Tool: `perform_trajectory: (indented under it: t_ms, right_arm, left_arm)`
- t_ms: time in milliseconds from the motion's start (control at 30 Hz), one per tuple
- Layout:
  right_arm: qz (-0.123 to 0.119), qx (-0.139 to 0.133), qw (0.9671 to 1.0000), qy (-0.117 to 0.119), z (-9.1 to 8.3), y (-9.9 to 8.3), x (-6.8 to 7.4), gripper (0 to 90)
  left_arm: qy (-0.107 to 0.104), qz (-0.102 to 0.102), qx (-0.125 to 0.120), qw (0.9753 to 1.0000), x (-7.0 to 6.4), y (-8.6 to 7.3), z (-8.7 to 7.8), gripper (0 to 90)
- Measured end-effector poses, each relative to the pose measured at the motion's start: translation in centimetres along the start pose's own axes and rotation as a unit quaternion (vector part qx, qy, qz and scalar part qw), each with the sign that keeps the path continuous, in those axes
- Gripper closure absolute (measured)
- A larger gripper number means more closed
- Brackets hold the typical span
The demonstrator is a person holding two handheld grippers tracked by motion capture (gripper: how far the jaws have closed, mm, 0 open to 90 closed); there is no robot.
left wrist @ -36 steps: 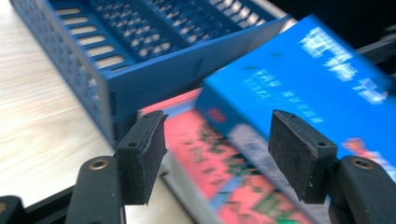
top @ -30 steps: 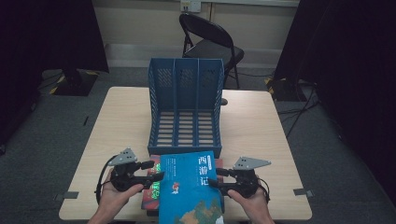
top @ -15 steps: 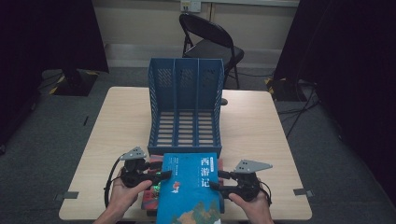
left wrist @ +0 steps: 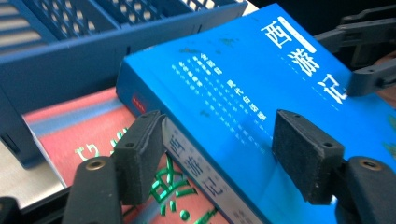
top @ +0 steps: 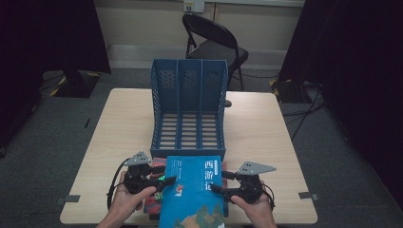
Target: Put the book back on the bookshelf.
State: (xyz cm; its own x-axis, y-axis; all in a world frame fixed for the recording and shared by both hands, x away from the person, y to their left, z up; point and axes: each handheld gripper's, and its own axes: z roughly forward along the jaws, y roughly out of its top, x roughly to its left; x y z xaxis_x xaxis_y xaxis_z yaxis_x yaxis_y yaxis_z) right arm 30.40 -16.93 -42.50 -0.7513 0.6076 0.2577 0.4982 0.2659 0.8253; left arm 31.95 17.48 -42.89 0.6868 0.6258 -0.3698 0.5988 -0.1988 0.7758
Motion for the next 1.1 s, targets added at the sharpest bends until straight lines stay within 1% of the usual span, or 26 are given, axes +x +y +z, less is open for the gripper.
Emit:
perform_trajectory:
  t_ms: [167, 267, 300, 400, 467, 500, 567, 633, 667, 733, 767, 800, 833, 867, 933, 967, 1000, 1033, 1100]
  right_arm:
    - [0.027, 0.009, 0.9995, 0.012, 0.6, 0.3, -0.6, 27.0]
    - [0.045, 0.013, 0.9988, 0.014, 1.0, 0.3, -0.8, 25.2]
    - [0.049, 0.013, 0.9986, 0.014, 1.0, 0.3, -0.8, 25.2]
    - [0.045, 0.013, 0.9988, 0.012, 1.0, 0.3, -0.7, 25.2]
    - [0.042, 0.019, 0.9989, 0.007, 0.9, 0.5, -0.6, 26.7]
    - [0.041, 0.018, 0.9990, 0.000, 0.9, 0.6, -0.4, 27.5]
    - [0.044, 0.019, 0.9988, -0.006, 0.8, 0.8, -0.3, 31.1]
    - [0.042, 0.010, 0.9990, -0.012, 0.5, 0.9, -0.2, 35.6]
    - [0.044, 0.007, 0.9990, -0.012, 0.4, 1.0, -0.2, 36.7]
    - [0.045, -0.004, 0.9990, -0.009, 0.1, 1.1, -0.1, 41.1]
    - [0.050, -0.018, 0.9986, 0.005, -0.2, 1.2, 0.0, 44.5]
    - [0.050, -0.019, 0.9983, 0.023, -0.3, 1.3, 0.0, 52.2]
    - [0.042, -0.019, 0.9984, 0.035, -0.3, 1.3, 0.3, 51.9]
    - [0.036, -0.021, 0.9988, 0.028, -0.1, 1.2, 0.8, 50.0]
    - [0.030, -0.012, 0.9993, 0.019, 0.3, 0.9, 1.1, 46.7]
    - [0.033, -0.009, 0.9994, 0.012, 0.5, 0.8, 1.0, 47.3]
    - [0.040, -0.008, 0.9991, 0.012, 0.7, 0.8, 0.9, 47.7]
    - [0.045, -0.010, 0.9988, 0.018, 0.8, 0.8, 0.7, 47.7]
    - [0.043, -0.007, 0.9988, 0.021, 1.2, 1.1, 0.4, 47.0]
  left_arm:
    - [-0.006, 0.018, -0.006, 0.9998, 0.1, -0.1, 0.0, 34.0]
    - [-0.010, 0.018, -0.003, 0.9998, 0.1, -0.2, 0.1, 30.2]
    - [-0.010, 0.016, -0.003, 0.9998, 0.1, -0.2, 0.1, 30.2]
    - [-0.011, 0.014, -0.006, 0.9998, 0.2, -0.3, 0.1, 30.4]
    - [-0.011, 0.011, -0.006, 0.9999, 0.1, -0.4, 0.1, 30.4]
    - [-0.011, 0.012, -0.008, 0.9998, 0.1, -0.4, 0.1, 30.3]
    - [-0.009, 0.015, -0.008, 0.9998, 0.1, -0.4, 0.1, 30.3]
    - [-0.008, 0.016, -0.008, 0.9998, 0.0, -0.4, 0.1, 30.1]
    - [-0.006, 0.020, -0.011, 0.9997, -0.1, -0.4, 0.1, 29.8]
    - [-0.005, 0.023, -0.011, 0.9997, -0.1, -0.4, 0.1, 29.5]
    - [-0.005, 0.022, -0.012, 0.9997, -0.1, -0.4, 0.1, 29.5]
    - [-0.006, 0.021, -0.013, 0.9997, -0.1, -0.5, 0.1, 29.5]
    - [-0.006, 0.021, -0.013, 0.9997, -0.1, -0.5, 0.1, 29.5]
    - [-0.007, 0.021, -0.014, 0.9997, 0.0, -0.5, 0.1, 29.4]
    - [-0.005, 0.020, -0.015, 0.9997, -0.1, -0.5, 0.1, 29.6]
    - [-0.005, 0.020, -0.014, 0.9997, -0.1, -0.5, 0.1, 29.7]
    - [-0.006, 0.019, -0.014, 0.9997, 0.0, -0.5, 0.1, 29.7]
    - [-0.007, 0.019, -0.014, 0.9997, 0.0, -0.5, 0.1, 29.5]
    - [-0.008, 0.019, -0.014, 0.9997, 0.0, -0.5, 0.1, 29.5]
